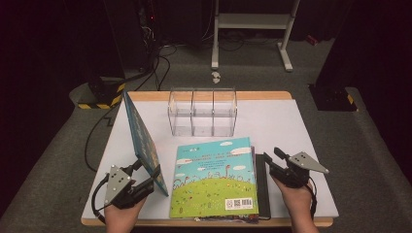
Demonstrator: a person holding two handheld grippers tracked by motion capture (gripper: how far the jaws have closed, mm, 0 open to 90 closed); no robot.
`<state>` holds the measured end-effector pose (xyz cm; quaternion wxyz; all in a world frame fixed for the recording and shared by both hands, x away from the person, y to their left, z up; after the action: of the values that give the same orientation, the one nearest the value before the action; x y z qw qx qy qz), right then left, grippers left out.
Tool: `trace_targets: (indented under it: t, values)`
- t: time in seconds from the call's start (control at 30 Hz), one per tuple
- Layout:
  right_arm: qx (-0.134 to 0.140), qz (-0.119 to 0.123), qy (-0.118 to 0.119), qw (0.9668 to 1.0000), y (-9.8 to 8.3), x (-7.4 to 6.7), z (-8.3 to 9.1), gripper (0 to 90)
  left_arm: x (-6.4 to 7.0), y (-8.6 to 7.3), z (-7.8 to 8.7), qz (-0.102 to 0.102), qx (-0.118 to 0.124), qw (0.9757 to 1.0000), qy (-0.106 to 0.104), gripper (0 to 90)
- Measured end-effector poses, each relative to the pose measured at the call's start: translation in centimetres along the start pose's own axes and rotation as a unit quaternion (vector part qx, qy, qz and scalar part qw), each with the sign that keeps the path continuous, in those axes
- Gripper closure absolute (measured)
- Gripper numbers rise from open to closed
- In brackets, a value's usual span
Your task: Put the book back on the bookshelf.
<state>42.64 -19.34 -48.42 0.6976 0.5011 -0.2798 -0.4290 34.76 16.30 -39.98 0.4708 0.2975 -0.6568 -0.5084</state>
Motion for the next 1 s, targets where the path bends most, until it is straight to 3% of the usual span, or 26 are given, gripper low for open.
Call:
trace_targets:
  t: [0.13,0.5,0.67,0.83,1.0]
  values:
    - [-0.008,0.001,0.002,1.0000,-0.8,0.1,-0.2,50.7,-0.9,0.3,0.8,0.007,0.002,0.9999,0.012,49.8]
    - [-0.006,-0.009,0.011,0.9999,-0.8,-0.2,-0.3,50.7,-3.2,1.3,2.1,0.027,-0.002,0.9994,0.023,63.6]
    - [-0.009,-0.014,0.012,0.9998,-1.0,-0.2,-0.3,50.8,-4.7,1.9,2.6,0.029,0.004,0.9988,0.040,73.8]
    - [-0.009,-0.019,0.011,0.9997,-1.1,-0.1,-0.3,51.0,-6.0,2.3,2.9,0.015,0.012,0.9979,0.062,79.9]
    - [-0.009,-0.022,0.012,0.9996,-1.2,0.0,-0.1,51.0,-7.4,2.8,3.2,0.039,0.020,0.9964,0.073,81.2]
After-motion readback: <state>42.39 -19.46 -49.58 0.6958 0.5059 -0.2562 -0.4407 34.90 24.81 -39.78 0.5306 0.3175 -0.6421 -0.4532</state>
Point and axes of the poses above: each handheld gripper's, and its own axes: z roughly backward along the jaws, y roughly out of its top, x roughly to its right, the point moved 10 cm from there along -z, roughly forward along the jaws, and after that the axes turned 1 degree about -y, right-handed, at the moved point
